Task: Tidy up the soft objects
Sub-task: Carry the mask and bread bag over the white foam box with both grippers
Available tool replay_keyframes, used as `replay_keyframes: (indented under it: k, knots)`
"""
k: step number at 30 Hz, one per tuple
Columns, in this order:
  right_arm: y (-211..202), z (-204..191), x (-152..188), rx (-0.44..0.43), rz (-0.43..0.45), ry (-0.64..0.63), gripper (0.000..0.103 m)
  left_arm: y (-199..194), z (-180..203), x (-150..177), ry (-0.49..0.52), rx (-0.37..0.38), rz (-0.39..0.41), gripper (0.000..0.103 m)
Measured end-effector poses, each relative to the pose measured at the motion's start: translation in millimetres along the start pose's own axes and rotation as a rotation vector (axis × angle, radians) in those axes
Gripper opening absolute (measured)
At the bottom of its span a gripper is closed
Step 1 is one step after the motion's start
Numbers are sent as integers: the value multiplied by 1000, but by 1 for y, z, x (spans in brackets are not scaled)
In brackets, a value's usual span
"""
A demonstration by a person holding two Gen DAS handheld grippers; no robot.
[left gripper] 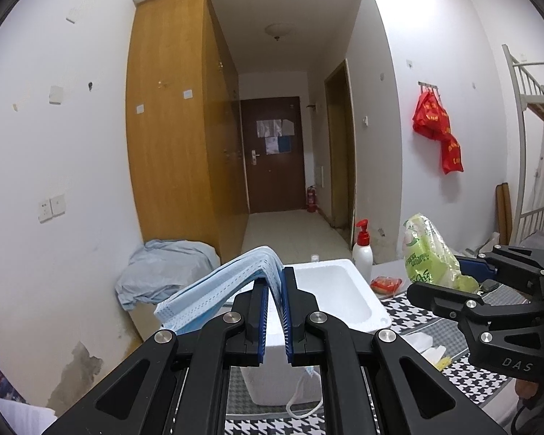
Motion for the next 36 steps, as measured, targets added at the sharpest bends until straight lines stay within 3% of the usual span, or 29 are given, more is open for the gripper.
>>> replay_keyframes:
  k: [23,36]
  knots:
    - [39,20,-5,-11,-32,24,45,50,5,-11,0,25,-28,8]
    - [38,46,-1,43,-46,54,45,78,26,-10,9,95,-67,8]
Point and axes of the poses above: each gripper's, at about its wrist camera, not at the fingertips, and y roughly the way its jaws point, z to its right, x to its underside, the point moved 8 cm from there along y, roughly the way its jaws point, and after that the axes turned 6 degrees about -y, right-handed, at the moved point
